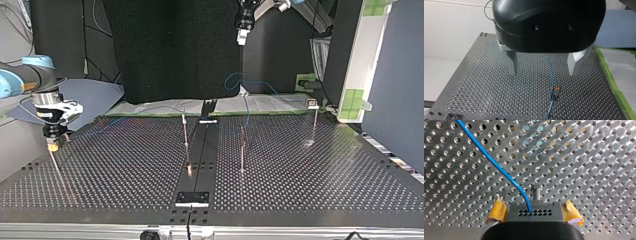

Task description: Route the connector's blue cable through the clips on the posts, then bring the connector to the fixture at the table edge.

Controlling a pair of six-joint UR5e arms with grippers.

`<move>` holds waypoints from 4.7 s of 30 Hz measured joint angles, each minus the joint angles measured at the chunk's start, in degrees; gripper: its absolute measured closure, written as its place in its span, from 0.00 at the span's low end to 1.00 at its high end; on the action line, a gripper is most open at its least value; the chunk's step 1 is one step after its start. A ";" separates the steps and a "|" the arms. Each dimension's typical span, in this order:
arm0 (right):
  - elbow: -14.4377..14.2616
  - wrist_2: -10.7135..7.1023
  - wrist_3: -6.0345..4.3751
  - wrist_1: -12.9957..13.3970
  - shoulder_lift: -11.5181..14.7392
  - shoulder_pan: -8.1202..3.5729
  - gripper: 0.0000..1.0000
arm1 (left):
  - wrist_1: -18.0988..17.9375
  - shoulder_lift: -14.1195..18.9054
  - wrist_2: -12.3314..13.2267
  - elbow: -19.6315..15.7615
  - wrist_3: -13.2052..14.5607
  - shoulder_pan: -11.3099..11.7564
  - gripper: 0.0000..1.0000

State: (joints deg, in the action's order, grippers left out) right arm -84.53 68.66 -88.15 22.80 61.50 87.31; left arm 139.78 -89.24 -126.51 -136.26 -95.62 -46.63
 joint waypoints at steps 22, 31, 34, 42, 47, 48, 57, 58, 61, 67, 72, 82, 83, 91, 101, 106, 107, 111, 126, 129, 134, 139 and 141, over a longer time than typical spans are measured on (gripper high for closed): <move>0.10 -0.17 -0.11 0.43 -0.02 0.02 0.00 | 0.03 0.00 0.00 -0.01 0.00 0.02 0.00; 0.10 0.23 -0.11 0.18 -0.02 0.02 0.00 | 0.16 0.00 0.00 -0.02 0.02 -0.01 0.00; 0.10 0.40 -0.11 0.17 -0.02 0.02 0.00 | 0.16 0.00 0.00 -0.02 0.02 -0.03 0.00; 0.10 0.52 -0.11 0.40 -0.01 0.01 0.00 | 0.20 0.00 0.00 -0.03 0.07 -0.04 0.00; 0.10 0.65 -0.10 0.46 -0.01 0.02 0.00 | 0.25 0.00 0.00 -0.09 0.06 -0.05 0.00; 0.10 0.70 -0.10 0.49 -0.01 0.02 0.00 | 0.27 0.00 0.00 -0.10 0.07 -0.05 0.00; 0.10 1.48 -0.11 0.42 -0.01 0.04 0.00 | 0.36 0.01 -0.02 -0.14 0.09 -0.03 0.00; 0.10 1.62 -0.11 0.40 -0.01 0.04 0.00 | 0.35 0.01 -0.02 -0.14 0.09 -0.03 0.00; 0.10 1.87 -0.11 0.39 -0.01 0.03 0.00 | 0.35 0.01 -0.04 -0.17 0.09 -0.01 0.00; 0.10 2.18 -0.11 0.47 -0.01 0.07 0.00 | 0.33 0.00 -0.07 -0.20 0.09 -0.02 0.00; 0.10 2.86 -0.11 0.58 -0.01 0.08 0.00 | 0.34 0.00 -0.09 -0.21 0.09 -0.01 0.00; 0.10 5.06 -0.11 0.68 -0.01 0.17 0.00 | 0.33 0.00 -0.05 -0.20 0.09 -0.01 0.00; 0.10 5.37 -0.11 0.68 -0.01 0.17 0.00 | 0.33 0.00 -0.05 -0.19 0.09 -0.01 0.00; 0.10 7.92 -0.06 0.63 0.00 0.31 0.00 | 0.33 0.00 -0.08 -0.19 0.08 0.01 0.00; 0.10 12.35 -0.21 0.29 -0.01 0.71 0.00 | 0.33 0.00 -0.09 -0.19 0.09 0.01 0.00; 0.10 14.81 -1.03 0.09 -0.01 0.86 0.00 | 0.34 0.00 -0.09 -0.19 0.09 0.02 0.00; 0.09 15.28 -1.24 0.00 -0.01 0.91 0.00 | 0.35 0.00 -0.09 -0.20 0.09 0.02 0.00; 0.04 17.26 -2.45 -0.55 -0.01 1.18 0.00 | 0.39 0.00 -0.09 -0.20 0.09 0.02 0.00; -5.35 24.61 -5.74 2.78 2.61 3.10 0.00 | -0.65 0.00 0.04 -0.21 -0.03 -0.01 0.00; -6.76 26.03 -5.44 4.19 3.99 4.31 0.00 | -1.10 0.00 0.19 -0.21 -0.04 -0.01 0.00; -9.08 28.34 -4.99 6.50 6.29 6.55 0.00 | -1.42 0.00 0.19 -0.21 -0.01 -0.04 0.00; -11.45 30.72 -4.82 8.23 8.67 8.93 0.00 | -1.11 0.00 0.02 -0.21 0.04 -0.09 0.00; -12.25 31.52 -4.54 7.97 9.47 9.73 0.00 | -0.81 0.00 0.01 -0.25 0.03 -0.10 0.00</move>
State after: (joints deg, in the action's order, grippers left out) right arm -96.78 100.18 -92.69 30.76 70.98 97.04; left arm 138.96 -89.24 -126.50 -136.51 -95.60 -46.73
